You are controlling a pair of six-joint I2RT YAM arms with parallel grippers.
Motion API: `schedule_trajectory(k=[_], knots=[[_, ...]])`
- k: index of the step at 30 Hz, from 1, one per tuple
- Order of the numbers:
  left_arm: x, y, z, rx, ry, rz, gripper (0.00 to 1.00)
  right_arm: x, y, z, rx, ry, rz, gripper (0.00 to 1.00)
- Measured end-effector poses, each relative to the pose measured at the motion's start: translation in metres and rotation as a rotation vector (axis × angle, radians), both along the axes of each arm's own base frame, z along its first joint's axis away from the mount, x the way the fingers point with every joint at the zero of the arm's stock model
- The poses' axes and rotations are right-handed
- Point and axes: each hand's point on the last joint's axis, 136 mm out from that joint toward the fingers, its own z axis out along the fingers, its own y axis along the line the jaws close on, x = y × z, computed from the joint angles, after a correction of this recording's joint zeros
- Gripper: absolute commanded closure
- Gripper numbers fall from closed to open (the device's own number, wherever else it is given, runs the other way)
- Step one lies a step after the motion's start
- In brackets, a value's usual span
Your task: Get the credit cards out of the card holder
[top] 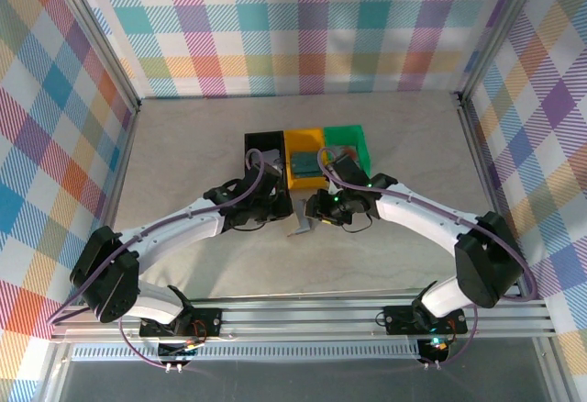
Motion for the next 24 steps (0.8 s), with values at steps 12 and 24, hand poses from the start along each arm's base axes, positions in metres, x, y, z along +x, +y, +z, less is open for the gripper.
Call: schedule_trajectory(k=[12,24], knots=[[-0.004,-0.040,0.028,-0.181,-0.065,-0.116,1.00,0.008,-0.039,0.020,-0.007,-0.062,-0.080,0.71],[-0.019,-0.043,-0.003,-0.187,-0.029,-0.197,1.00,0.014,-0.074,0.017,-0.025,-0.063,-0.143,0.78]])
